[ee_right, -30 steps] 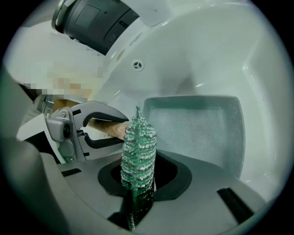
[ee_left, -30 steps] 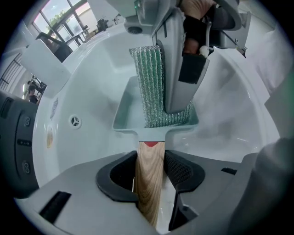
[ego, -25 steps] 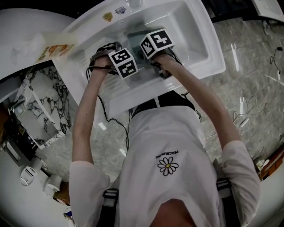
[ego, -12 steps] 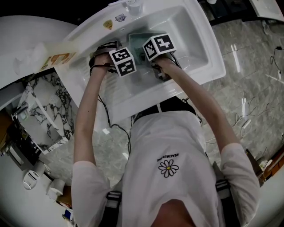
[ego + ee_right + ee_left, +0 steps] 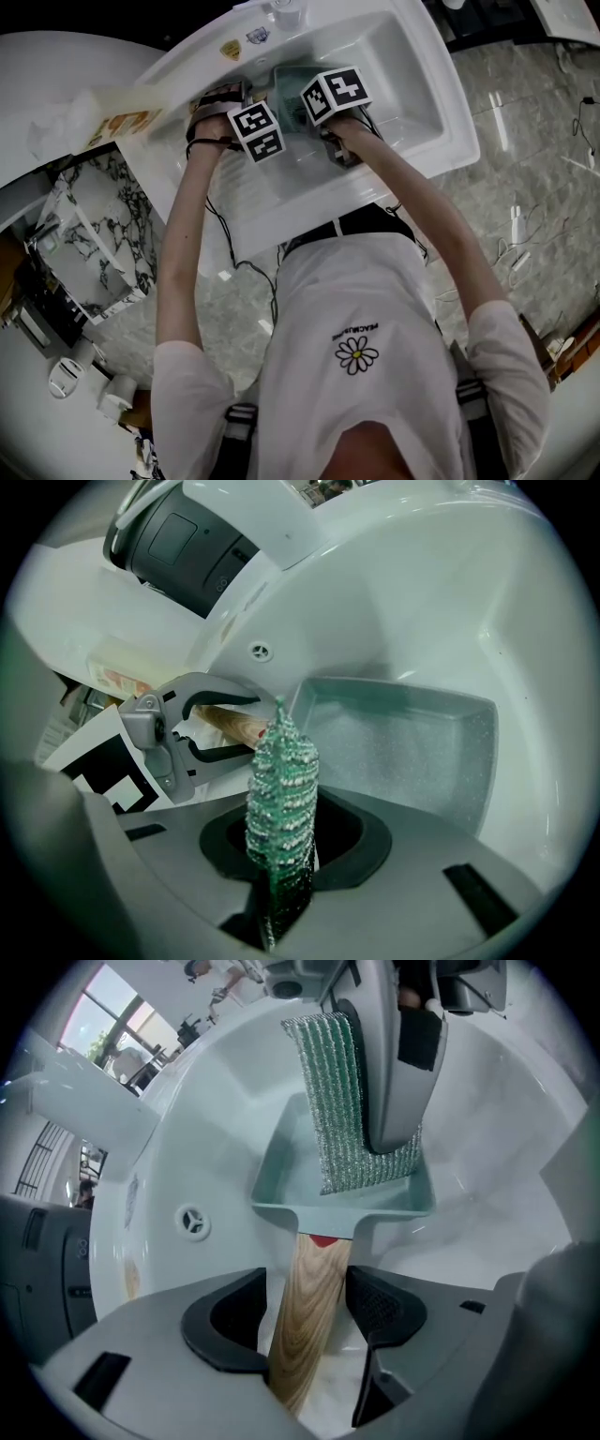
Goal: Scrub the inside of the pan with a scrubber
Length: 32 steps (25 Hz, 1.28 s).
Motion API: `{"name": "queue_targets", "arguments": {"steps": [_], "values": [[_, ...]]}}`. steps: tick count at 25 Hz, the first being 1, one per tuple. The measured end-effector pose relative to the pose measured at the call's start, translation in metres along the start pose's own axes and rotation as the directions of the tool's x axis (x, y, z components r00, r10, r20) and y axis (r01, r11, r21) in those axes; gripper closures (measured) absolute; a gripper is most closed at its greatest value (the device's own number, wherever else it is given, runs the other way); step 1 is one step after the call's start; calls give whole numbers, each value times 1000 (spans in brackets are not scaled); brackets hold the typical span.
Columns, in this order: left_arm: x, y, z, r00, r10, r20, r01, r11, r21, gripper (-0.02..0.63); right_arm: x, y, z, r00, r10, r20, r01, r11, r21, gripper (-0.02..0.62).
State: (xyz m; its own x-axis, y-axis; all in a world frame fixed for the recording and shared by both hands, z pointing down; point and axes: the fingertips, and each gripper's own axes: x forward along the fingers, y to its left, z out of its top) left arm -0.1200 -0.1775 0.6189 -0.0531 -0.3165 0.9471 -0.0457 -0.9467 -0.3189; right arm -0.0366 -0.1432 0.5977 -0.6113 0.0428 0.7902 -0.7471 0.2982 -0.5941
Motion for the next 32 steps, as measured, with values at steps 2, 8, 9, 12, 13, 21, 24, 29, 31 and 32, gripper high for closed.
{"name": "queue_targets", "arguments": {"steps": [2, 8, 9, 12, 13, 21, 24, 29, 31, 32], "values": [[-7, 4, -2, 1000, 12, 4, -12, 1000, -19, 327, -1, 0, 0, 1000, 1, 3, -1, 1000, 3, 532], [-40, 16, -7, 998, 64, 28, -62, 995, -79, 327, -11, 4, 5, 1000, -7, 28, 7, 1000, -16, 532], [-49, 19, -6, 996, 77, 42, -72, 992, -104, 328, -16, 7, 8, 999, -7, 46, 8, 1000, -27, 532], [-88, 33, 4, 984, 104, 143, -67, 967, -246, 344, -44, 21, 21, 989, 4, 150, 7, 997, -75, 532], [-104, 39, 8, 975, 123, 187, -62, 951, -304, 344, -56, 27, 27, 980, 8, 198, 11, 995, -95, 532], [-268, 91, 28, 765, 475, 435, -60, 725, -686, 512, -199, 99, 71, 756, 85, 649, 166, 934, -316, 531], [-326, 88, 41, 625, 559, 544, 51, 667, -744, 539, -255, 127, 69, 623, 138, 770, 240, 903, -356, 531], [-395, 70, 55, 458, 655, 601, 124, 622, -773, 575, -330, 155, 49, 419, 178, 890, 392, 849, -355, 531], [-406, 66, 47, 413, 727, 549, 177, 527, -831, 580, -354, 163, 36, 332, 193, 923, 459, 822, -337, 531], [-409, 65, 40, 396, 770, 500, 189, 465, -865, 580, -362, 167, 30, 299, 198, 933, 490, 807, -329, 532]]}}
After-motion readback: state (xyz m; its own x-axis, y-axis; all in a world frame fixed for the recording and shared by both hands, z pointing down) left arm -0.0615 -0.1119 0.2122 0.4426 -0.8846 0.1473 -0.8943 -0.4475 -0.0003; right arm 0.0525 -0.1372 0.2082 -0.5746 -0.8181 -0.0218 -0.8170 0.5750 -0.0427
